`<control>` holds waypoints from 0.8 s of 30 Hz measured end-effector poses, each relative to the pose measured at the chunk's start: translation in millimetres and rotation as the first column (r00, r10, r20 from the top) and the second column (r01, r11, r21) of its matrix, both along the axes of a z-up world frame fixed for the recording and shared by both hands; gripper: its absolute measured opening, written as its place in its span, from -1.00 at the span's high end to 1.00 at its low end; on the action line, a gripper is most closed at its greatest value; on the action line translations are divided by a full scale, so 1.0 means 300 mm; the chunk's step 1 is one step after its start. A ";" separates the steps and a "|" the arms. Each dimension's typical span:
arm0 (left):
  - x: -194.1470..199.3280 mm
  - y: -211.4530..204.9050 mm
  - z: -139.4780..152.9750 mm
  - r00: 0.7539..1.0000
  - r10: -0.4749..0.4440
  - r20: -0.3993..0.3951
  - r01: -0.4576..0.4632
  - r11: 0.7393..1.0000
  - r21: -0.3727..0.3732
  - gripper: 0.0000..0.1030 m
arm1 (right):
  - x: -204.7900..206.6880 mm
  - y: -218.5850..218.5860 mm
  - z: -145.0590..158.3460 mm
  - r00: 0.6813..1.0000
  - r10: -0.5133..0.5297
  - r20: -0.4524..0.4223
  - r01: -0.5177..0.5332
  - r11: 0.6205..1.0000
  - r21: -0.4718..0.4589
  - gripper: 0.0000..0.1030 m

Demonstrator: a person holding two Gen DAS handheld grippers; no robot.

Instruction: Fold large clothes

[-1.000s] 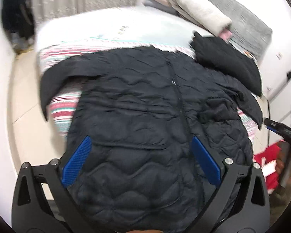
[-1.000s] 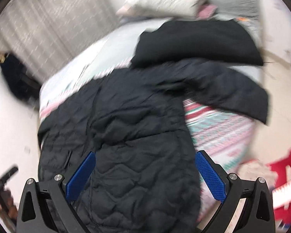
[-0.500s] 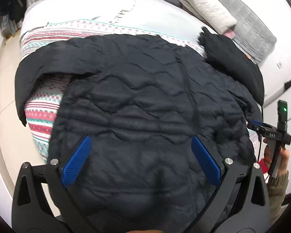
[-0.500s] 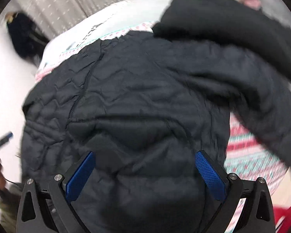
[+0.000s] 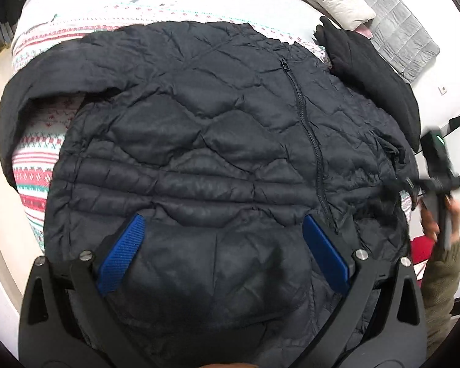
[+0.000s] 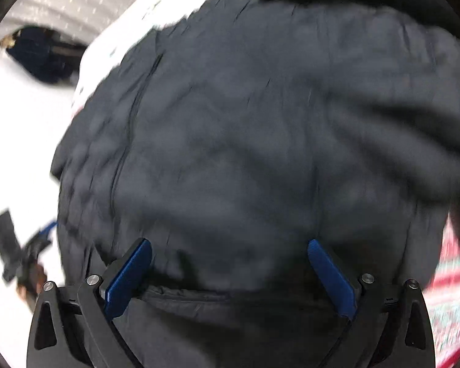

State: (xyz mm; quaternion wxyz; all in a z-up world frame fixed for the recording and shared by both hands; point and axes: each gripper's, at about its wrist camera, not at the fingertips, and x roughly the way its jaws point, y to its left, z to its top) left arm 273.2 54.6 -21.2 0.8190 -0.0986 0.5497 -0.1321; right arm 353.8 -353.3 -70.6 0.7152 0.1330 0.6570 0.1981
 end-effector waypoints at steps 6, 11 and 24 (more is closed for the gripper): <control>-0.010 -0.103 0.014 0.995 -0.102 0.001 0.102 0.994 -0.039 -0.99 | -0.376 0.083 0.070 0.970 0.242 -0.001 -0.241 0.964 -0.115 -0.98; -0.018 -0.223 0.003 0.984 -0.178 0.021 0.176 0.982 0.061 -0.99 | -0.370 0.042 -0.034 0.986 0.162 -0.031 -0.165 0.974 -0.153 -0.99; 0.006 -0.210 -0.048 0.986 -0.164 0.015 0.161 0.981 0.108 -0.99 | -0.295 -0.899 0.029 0.647 -0.761 -0.051 0.750 0.622 0.225 -0.98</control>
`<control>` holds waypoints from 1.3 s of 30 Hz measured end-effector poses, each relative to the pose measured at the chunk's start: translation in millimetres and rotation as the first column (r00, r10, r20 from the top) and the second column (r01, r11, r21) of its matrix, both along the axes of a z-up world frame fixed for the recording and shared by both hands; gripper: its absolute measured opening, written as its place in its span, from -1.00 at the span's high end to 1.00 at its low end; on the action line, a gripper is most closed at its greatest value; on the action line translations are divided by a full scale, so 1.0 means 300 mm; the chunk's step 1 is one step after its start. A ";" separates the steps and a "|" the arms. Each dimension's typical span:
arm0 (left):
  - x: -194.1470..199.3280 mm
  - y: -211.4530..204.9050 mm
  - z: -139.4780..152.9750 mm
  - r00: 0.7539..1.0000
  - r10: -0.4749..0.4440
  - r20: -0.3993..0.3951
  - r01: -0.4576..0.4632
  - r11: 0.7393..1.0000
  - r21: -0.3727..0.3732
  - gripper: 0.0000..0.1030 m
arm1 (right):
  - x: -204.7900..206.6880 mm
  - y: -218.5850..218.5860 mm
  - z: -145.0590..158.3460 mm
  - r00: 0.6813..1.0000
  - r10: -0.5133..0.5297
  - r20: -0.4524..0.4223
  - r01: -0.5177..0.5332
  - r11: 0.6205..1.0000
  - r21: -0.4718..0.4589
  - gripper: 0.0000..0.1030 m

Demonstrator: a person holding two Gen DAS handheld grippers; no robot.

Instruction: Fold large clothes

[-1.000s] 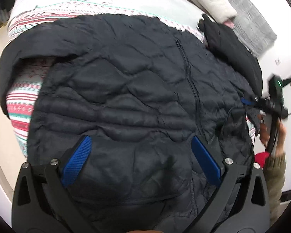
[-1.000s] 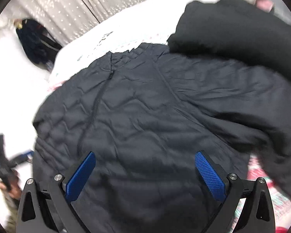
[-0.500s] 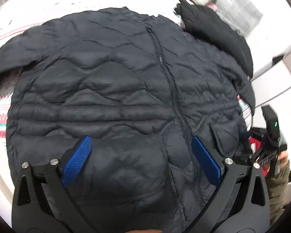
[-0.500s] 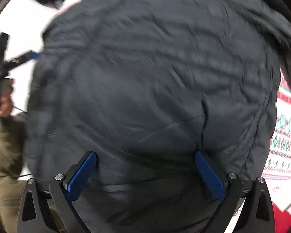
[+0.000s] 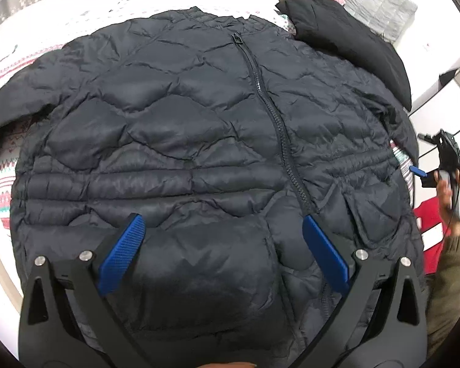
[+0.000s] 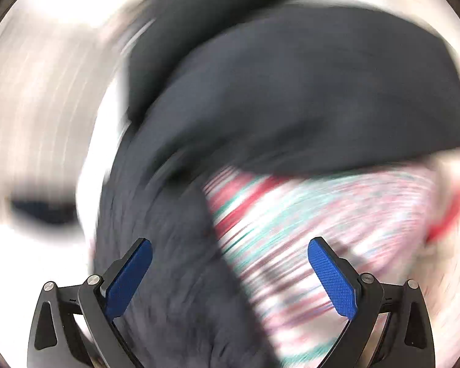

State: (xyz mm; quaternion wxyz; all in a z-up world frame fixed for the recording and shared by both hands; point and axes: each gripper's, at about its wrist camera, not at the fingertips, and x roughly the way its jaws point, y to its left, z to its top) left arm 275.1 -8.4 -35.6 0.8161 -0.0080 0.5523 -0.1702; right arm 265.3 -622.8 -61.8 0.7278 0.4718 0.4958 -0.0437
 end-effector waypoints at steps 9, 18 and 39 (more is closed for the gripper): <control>0.012 0.036 -0.038 0.999 0.048 -0.014 -0.047 0.998 0.030 -0.99 | -0.071 -0.293 -0.076 0.898 -0.424 0.116 0.422 0.906 0.044 -0.89; 0.032 0.115 -0.010 0.993 0.114 0.001 -0.114 0.993 0.024 -0.99 | -0.138 -0.272 0.093 0.765 -0.539 0.351 0.579 0.815 -0.008 0.92; 0.042 0.284 0.026 0.970 0.230 0.072 -0.234 0.971 0.053 -0.99 | -0.277 0.043 0.594 0.724 -0.095 0.683 0.527 0.715 -0.460 0.94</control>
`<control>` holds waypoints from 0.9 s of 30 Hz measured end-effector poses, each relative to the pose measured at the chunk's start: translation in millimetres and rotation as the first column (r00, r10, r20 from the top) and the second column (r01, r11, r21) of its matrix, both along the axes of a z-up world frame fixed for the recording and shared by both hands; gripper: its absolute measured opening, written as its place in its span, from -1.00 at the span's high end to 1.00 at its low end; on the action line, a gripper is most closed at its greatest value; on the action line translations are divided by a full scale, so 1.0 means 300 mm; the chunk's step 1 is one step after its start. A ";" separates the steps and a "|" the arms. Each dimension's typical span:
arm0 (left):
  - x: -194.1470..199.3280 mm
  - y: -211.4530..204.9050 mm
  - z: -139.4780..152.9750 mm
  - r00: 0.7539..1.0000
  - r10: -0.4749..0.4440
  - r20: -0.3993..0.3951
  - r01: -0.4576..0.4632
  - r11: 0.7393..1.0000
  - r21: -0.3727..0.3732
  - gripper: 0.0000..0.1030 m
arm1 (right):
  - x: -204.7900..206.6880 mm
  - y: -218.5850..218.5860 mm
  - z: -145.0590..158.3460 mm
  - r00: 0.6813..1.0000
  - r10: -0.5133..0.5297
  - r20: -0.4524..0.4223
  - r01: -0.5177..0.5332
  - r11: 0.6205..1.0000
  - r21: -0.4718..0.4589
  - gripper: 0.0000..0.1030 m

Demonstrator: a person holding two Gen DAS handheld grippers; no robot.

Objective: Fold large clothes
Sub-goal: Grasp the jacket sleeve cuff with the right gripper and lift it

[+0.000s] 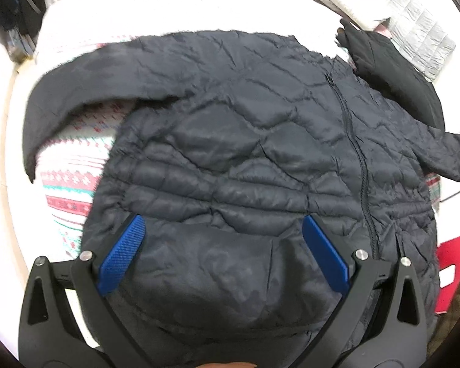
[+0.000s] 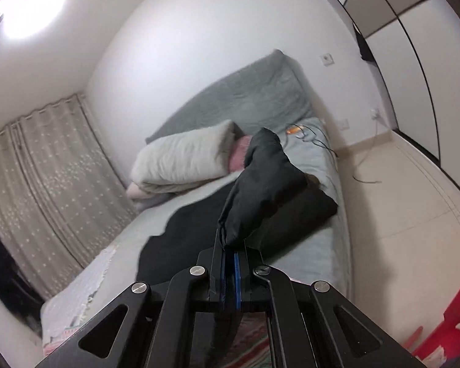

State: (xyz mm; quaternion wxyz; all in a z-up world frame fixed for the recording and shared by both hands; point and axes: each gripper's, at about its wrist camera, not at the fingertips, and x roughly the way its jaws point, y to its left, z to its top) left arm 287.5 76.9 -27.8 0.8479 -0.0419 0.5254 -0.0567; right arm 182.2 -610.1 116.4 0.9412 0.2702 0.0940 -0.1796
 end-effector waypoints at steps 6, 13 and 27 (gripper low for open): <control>0.008 0.048 0.063 0.998 0.046 0.050 -0.045 0.999 -0.023 -0.99 | -0.009 0.027 -0.018 0.999 0.019 -0.027 -0.018 0.999 0.028 0.92; 0.044 0.225 0.109 0.976 0.203 0.080 -0.194 0.975 -0.109 -0.99 | -0.011 0.239 0.096 0.993 0.115 0.023 -0.113 0.990 -0.085 0.92; 0.035 0.568 0.040 0.928 0.372 -0.015 -0.359 0.883 -0.302 -0.98 | 0.436 1.223 0.134 0.809 0.516 -0.281 -0.583 0.764 -0.276 0.89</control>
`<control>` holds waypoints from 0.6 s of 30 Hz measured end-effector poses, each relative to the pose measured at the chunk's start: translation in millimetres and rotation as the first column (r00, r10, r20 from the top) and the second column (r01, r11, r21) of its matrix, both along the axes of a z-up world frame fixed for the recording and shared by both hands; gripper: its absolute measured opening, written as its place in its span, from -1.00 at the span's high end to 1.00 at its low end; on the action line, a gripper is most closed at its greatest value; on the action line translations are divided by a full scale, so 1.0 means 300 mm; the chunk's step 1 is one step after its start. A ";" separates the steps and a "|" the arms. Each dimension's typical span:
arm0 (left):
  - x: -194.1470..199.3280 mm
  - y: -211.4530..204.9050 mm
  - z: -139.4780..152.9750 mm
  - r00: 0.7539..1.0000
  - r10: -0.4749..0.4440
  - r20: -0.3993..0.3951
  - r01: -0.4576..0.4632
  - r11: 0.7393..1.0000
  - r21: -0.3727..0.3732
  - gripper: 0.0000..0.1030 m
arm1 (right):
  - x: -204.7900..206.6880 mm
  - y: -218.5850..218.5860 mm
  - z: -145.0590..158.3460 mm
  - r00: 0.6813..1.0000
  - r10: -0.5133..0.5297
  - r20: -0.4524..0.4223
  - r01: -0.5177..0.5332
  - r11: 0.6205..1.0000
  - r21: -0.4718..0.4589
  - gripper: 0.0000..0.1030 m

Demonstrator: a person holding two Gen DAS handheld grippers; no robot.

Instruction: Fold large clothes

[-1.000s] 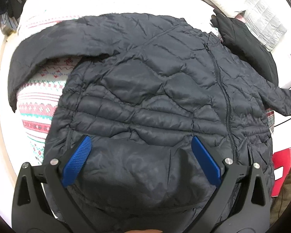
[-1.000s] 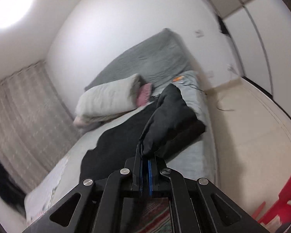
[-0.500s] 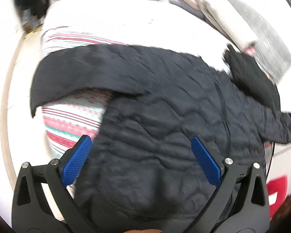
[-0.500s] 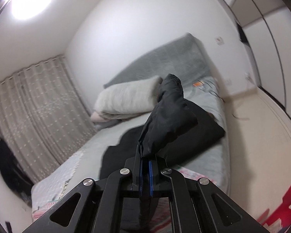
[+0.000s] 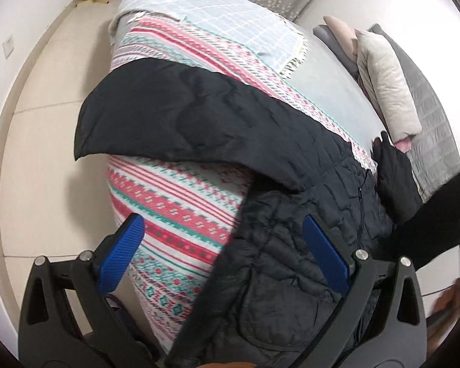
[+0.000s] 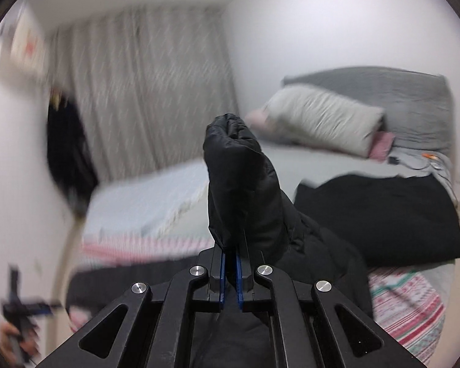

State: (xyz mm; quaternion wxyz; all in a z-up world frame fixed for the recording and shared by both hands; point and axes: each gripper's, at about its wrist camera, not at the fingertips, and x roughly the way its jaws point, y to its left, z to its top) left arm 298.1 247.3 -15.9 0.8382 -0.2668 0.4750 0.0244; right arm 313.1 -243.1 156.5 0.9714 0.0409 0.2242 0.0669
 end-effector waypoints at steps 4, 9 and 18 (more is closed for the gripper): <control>-0.008 0.033 -0.014 1.000 -0.005 -0.012 0.005 1.000 -0.004 -0.98 | 0.136 0.206 -0.293 0.975 0.010 -0.221 -0.030 0.996 -0.087 0.89; -0.020 0.040 -0.009 0.999 -0.036 -0.005 0.036 0.999 -0.024 -0.98 | 0.268 0.307 -0.544 0.928 -0.082 -0.363 0.025 0.987 -0.160 0.84; -0.004 0.017 -0.004 0.998 -0.067 -0.009 0.067 0.998 -0.001 -0.98 | 0.357 0.399 -0.641 0.883 -0.012 -0.469 -0.027 0.997 -0.076 0.41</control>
